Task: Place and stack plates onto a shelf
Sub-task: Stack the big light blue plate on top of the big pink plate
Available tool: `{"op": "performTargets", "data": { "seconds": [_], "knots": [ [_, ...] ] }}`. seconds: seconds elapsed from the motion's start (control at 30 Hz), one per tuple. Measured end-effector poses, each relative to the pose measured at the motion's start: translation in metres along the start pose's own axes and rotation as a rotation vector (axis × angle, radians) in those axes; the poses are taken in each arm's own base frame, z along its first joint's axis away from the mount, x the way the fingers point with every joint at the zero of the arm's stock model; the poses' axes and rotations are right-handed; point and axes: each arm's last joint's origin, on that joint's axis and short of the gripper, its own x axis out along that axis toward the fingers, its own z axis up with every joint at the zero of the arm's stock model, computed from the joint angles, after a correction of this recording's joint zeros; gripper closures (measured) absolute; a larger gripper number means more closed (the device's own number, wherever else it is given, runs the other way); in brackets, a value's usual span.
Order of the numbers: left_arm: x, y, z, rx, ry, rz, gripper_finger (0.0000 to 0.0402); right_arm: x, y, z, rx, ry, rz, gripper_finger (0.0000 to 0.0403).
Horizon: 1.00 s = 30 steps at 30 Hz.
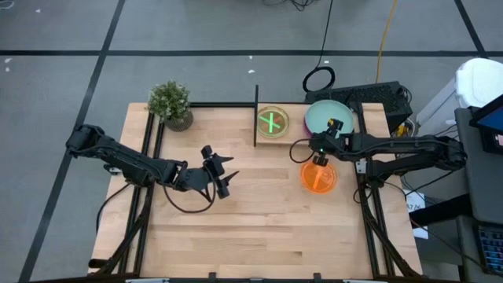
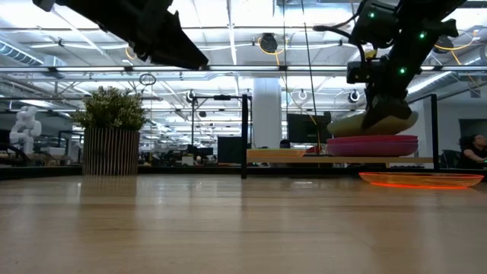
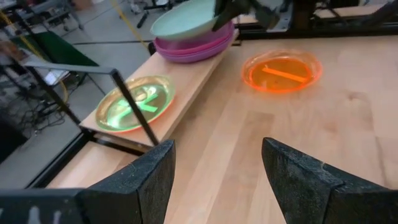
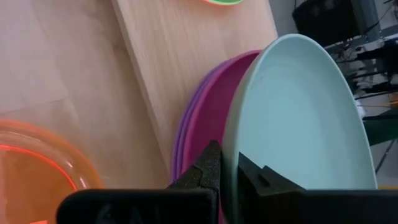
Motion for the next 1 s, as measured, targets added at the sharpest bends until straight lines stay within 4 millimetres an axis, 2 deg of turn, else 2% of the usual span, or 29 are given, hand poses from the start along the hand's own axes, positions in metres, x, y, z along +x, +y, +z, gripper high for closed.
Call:
{"op": "performTargets", "data": {
  "seconds": [0.43,0.8,1.0],
  "knots": [
    [0.0002,-0.0006,0.0028,-0.017,-0.022,-0.023,0.0158,0.0066,0.0039,-0.0042,-0.018,-0.01,0.025,0.0394],
    [0.0002,-0.0012,0.0033,-0.022,-0.025,-0.042,0.0158,0.0067,0.0036,-0.0042,-0.011,-0.009,0.018,0.0332],
    [0.0002,-0.002,0.0032,-0.028,-0.022,-0.07,0.0158,0.0066,0.0035,-0.0042,-0.011,-0.009,0.014,0.0315]
  ]
}}
